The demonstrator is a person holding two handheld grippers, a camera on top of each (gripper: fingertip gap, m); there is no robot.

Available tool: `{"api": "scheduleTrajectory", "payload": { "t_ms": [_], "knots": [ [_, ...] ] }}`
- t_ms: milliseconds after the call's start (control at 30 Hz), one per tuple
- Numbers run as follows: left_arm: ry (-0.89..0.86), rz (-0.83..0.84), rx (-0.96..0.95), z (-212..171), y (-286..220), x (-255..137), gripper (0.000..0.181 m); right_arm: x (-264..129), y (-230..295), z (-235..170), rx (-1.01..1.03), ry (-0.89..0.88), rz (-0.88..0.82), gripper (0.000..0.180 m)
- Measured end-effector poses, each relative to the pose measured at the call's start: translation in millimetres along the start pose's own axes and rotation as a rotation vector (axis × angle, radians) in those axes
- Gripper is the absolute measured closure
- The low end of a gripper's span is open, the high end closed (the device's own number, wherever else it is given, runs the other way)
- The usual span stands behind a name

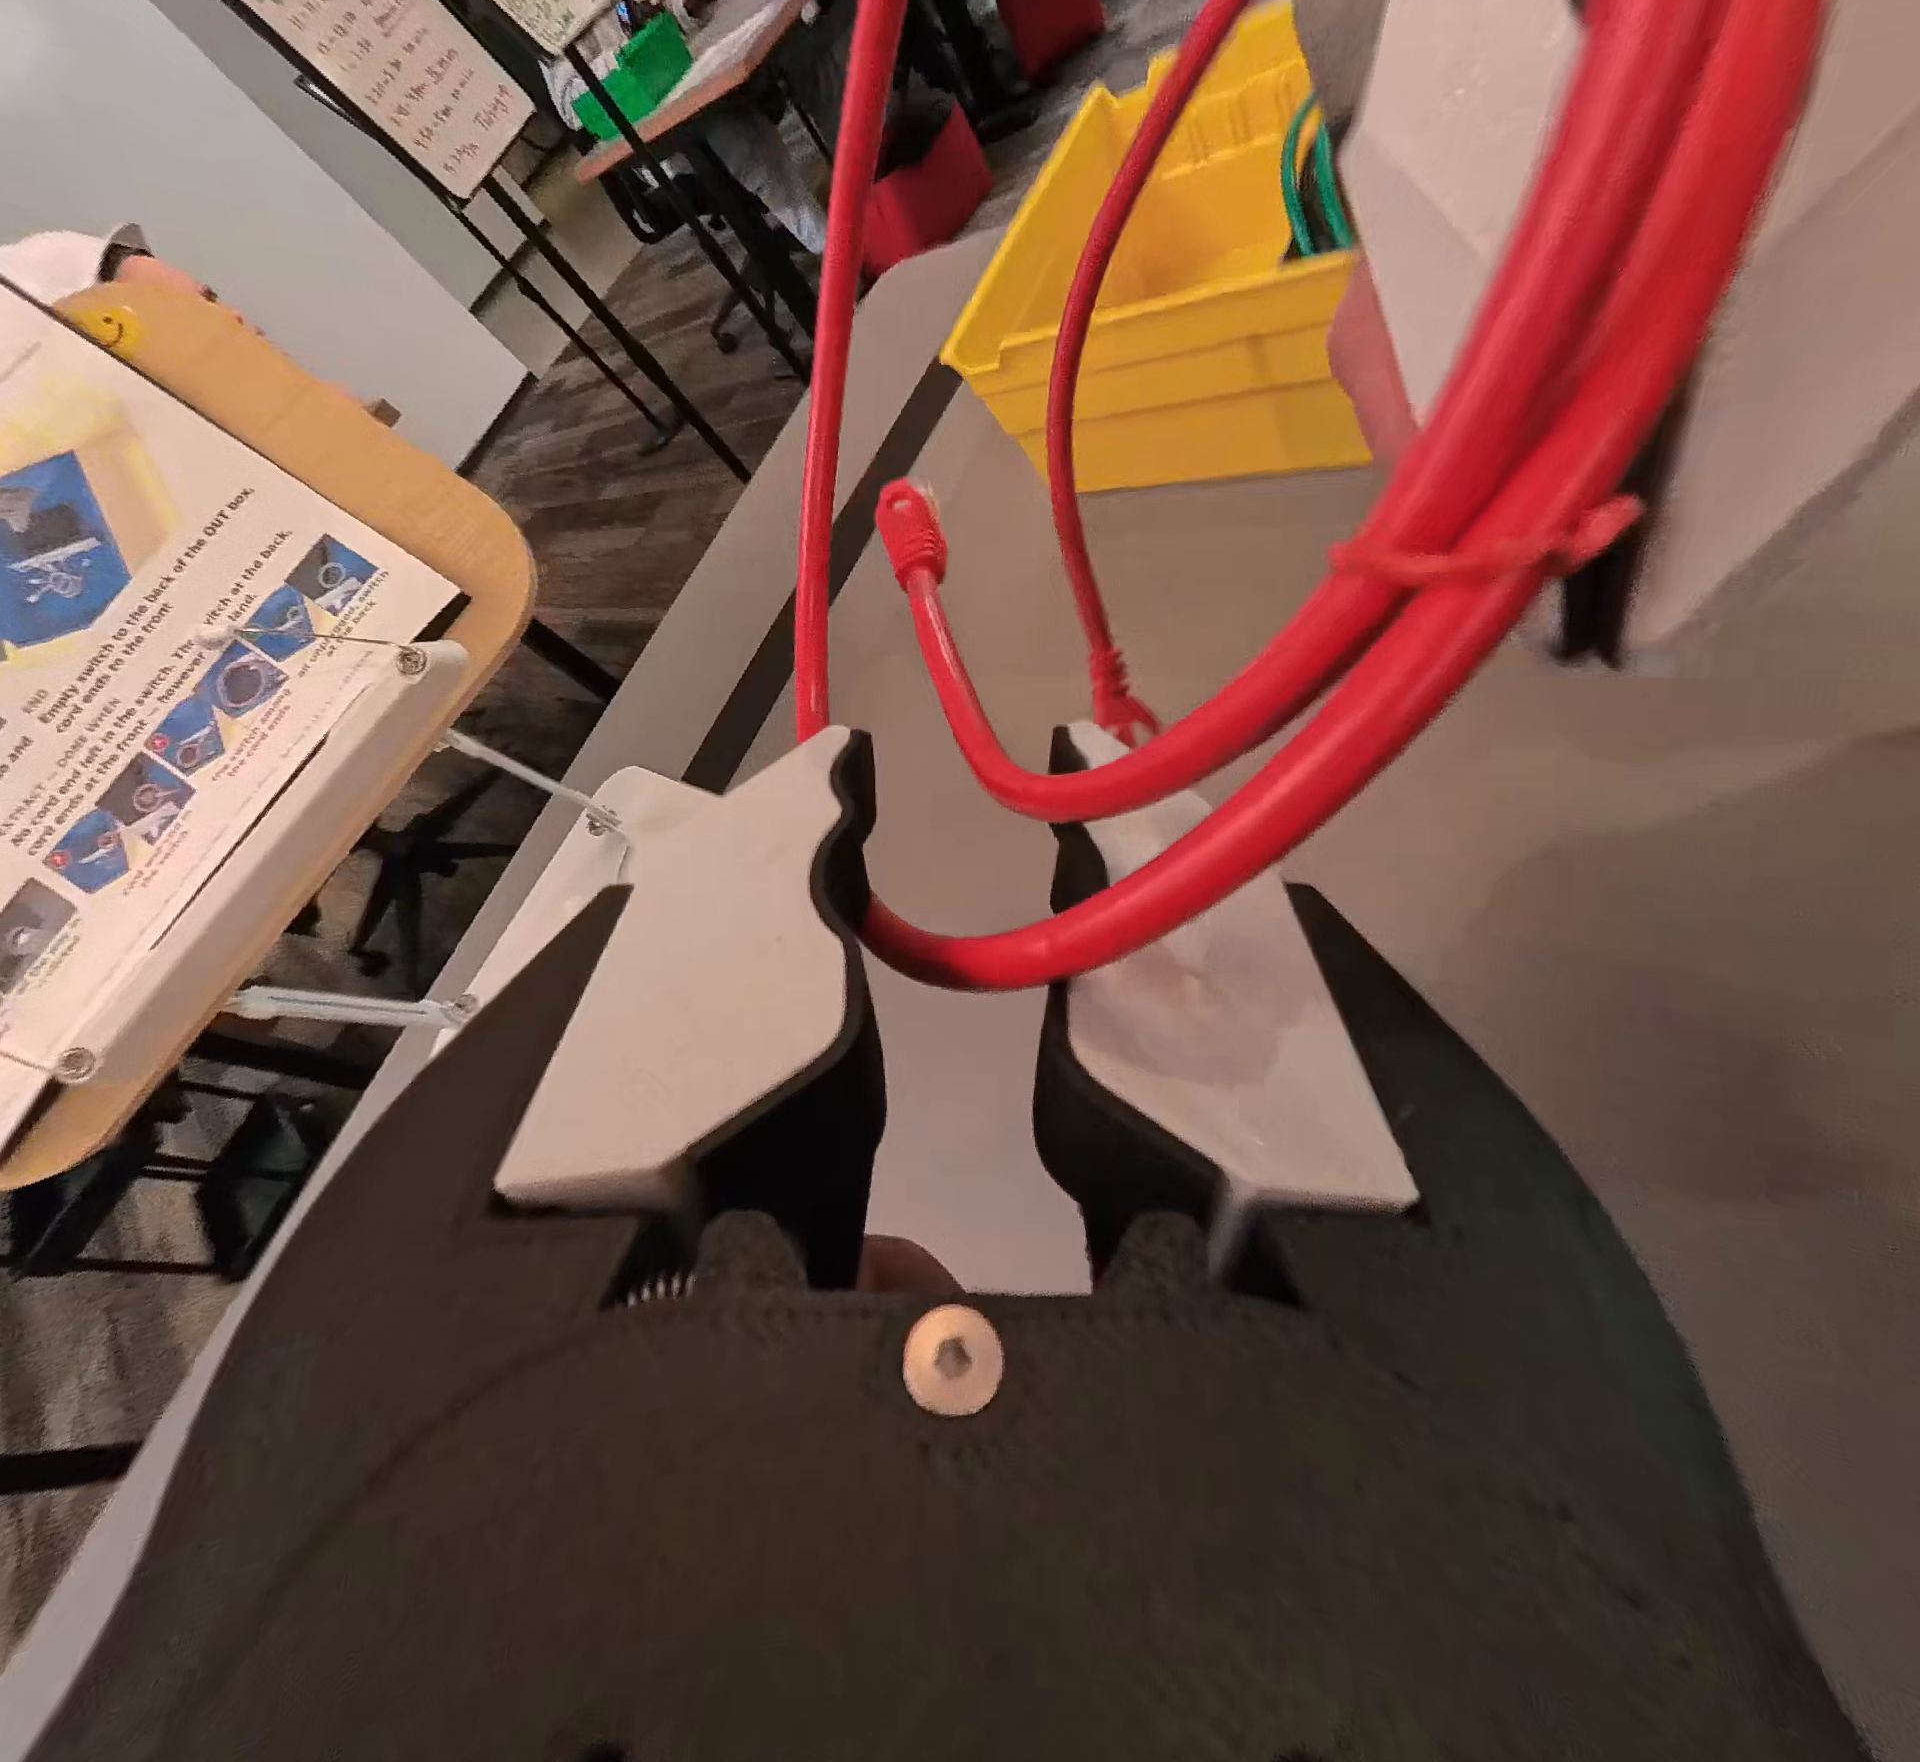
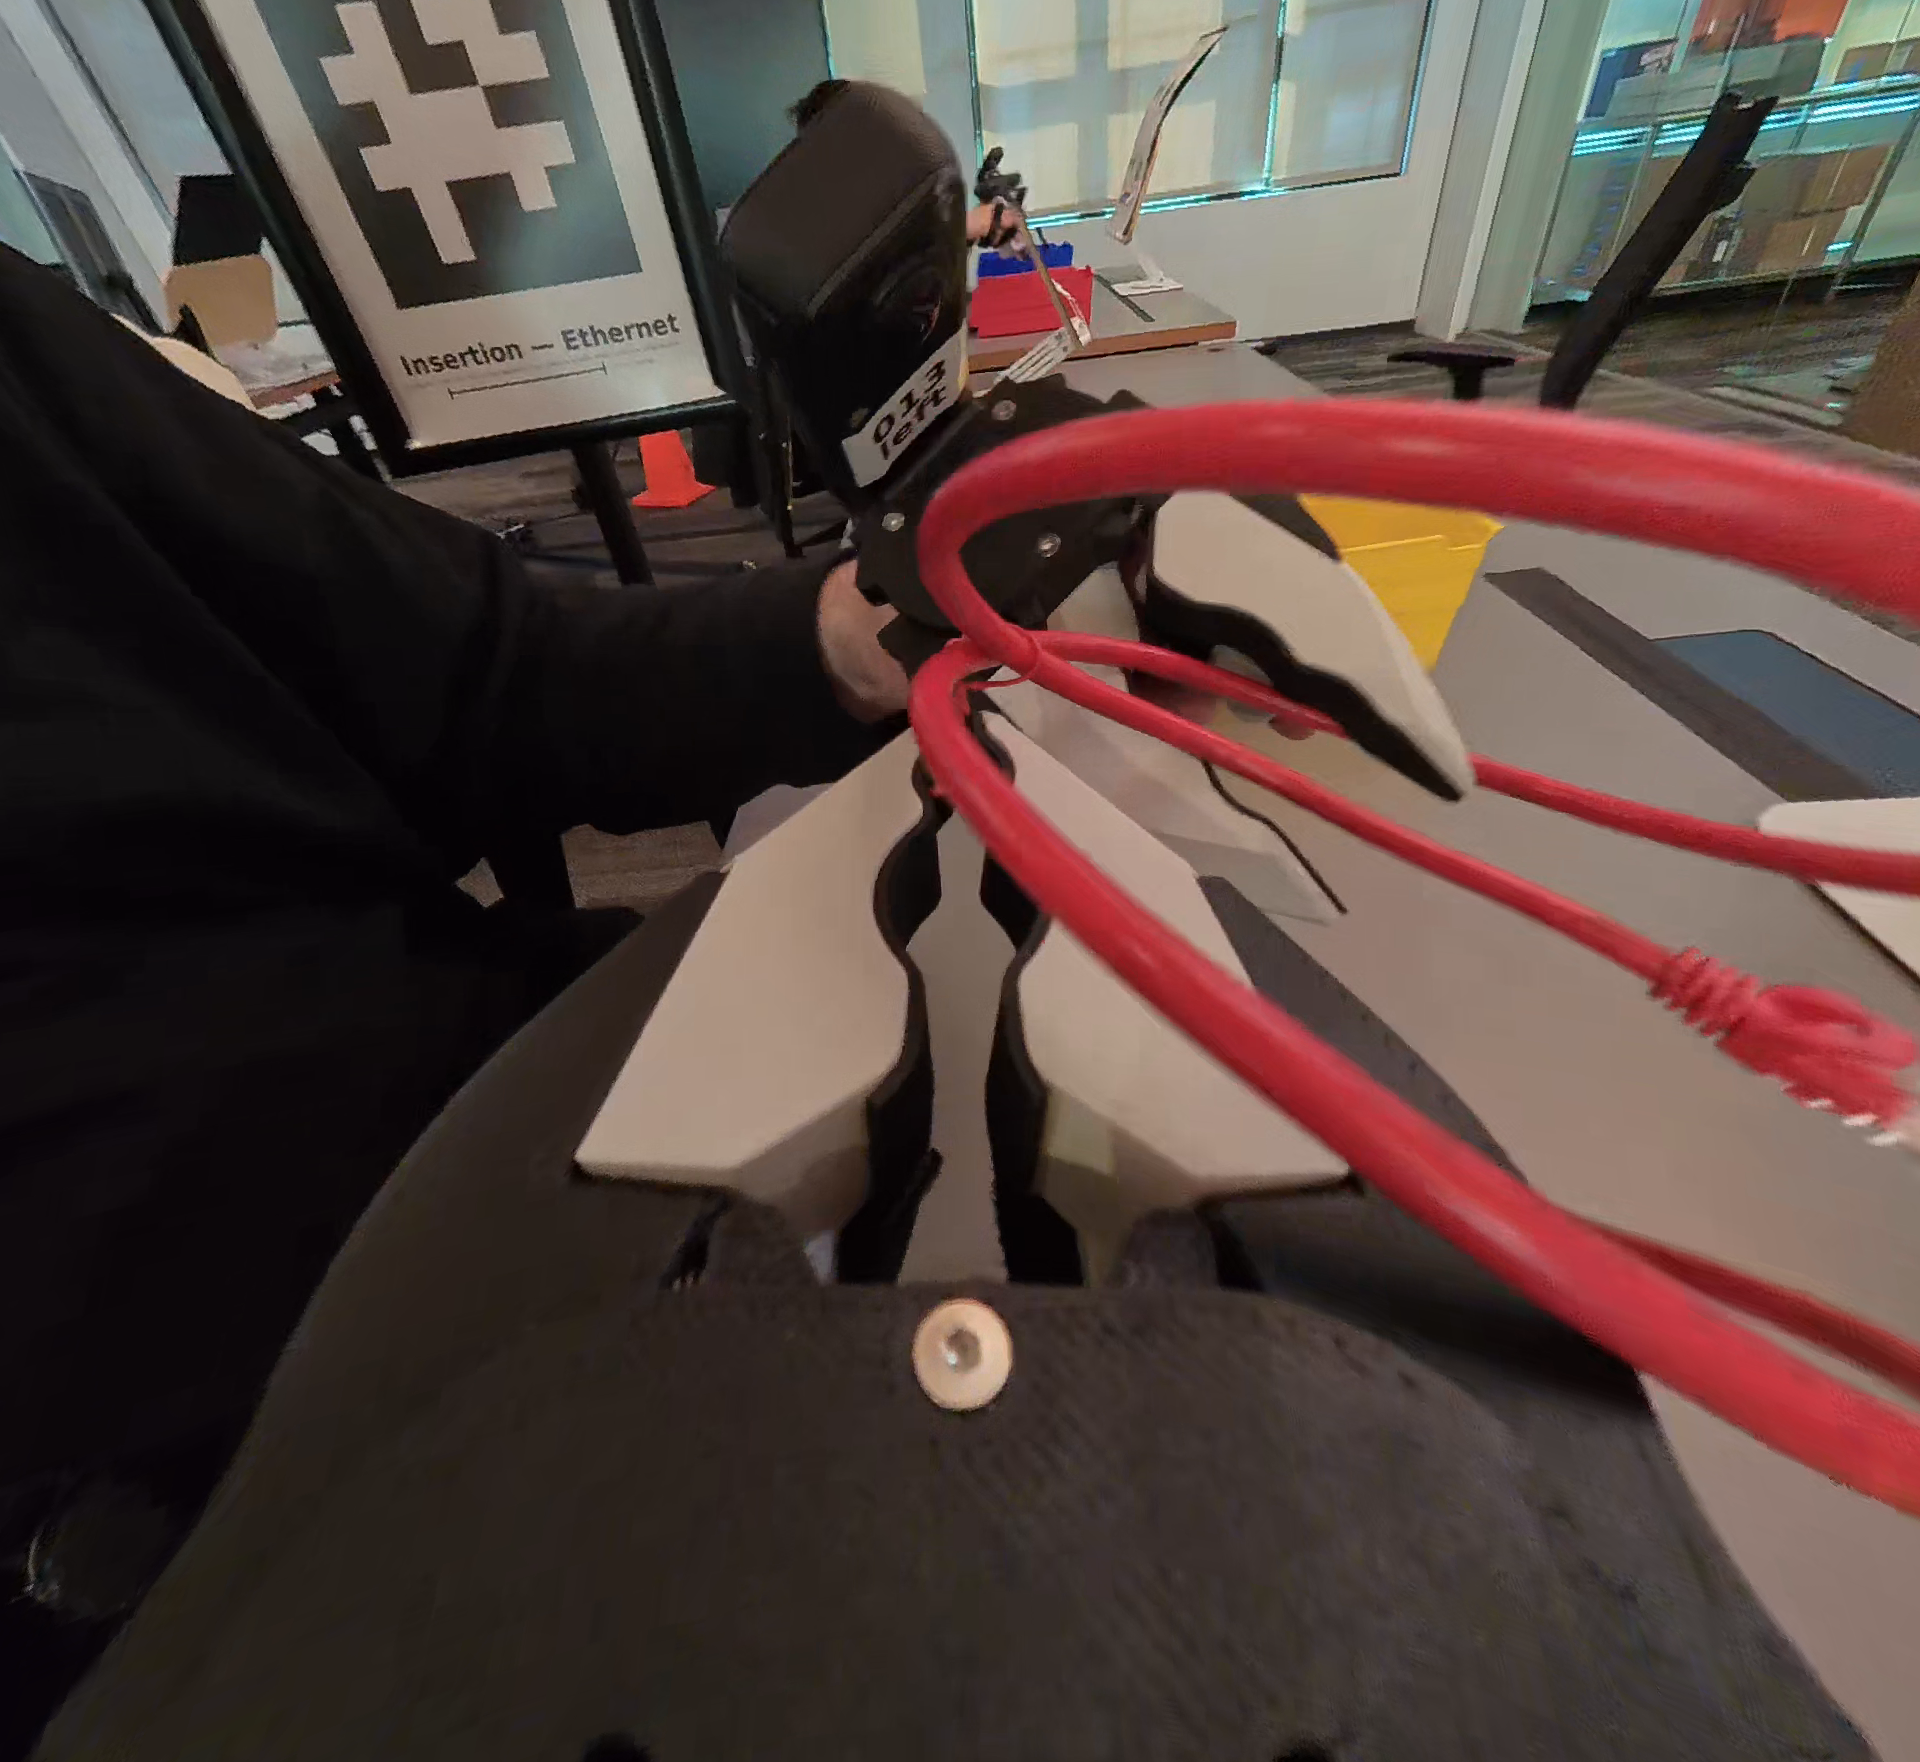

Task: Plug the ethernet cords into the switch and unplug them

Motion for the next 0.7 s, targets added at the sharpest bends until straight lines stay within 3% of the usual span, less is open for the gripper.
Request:
{"api": "scheduleTrajectory", "payload": {
  "t_ms": [67, 167, 333, 500, 700],
  "knots": [
    [0.039, -0.062, 0.014, -4.2, -4.1, 0.3, 0.151, -1.5, -2.2, 0.3, -0.004, -0.007, -0.016, 0.180],
    [-0.008, -0.194, -0.112, -7.9, -7.6, -2.7, 0.149, -4.4, -5.1, 3.2, 0.021, -0.056, -0.008, 0.180],
    [-0.148, -0.377, -0.422, -18.1, -1.0, -8.5, 0.132, -14.2, -19.9, 7.4, 0.128, -0.194, -0.002, 0.180],
    [-0.262, -0.570, -0.724, -37.1, 6.7, -17.2, 0.110, -17.2, -26.6, 2.5, 0.147, -0.205, 0.000, 0.180],
    [-0.376, -0.629, -0.849, -52.0, 17.8, -28.7, 0.103, -14.7, -28.4, 0.7, 0.141, -0.213, -0.006, 0.180]
  ]
}}
Point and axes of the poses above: each gripper's, where its closed fingertips meet, x out along the fingers, z out of its top, y = z × x across the jaws, the point moved 6 cm from there along -x, back along the fingers, and after that the axes turned 13 degrees about x, right-handed, at the moved point
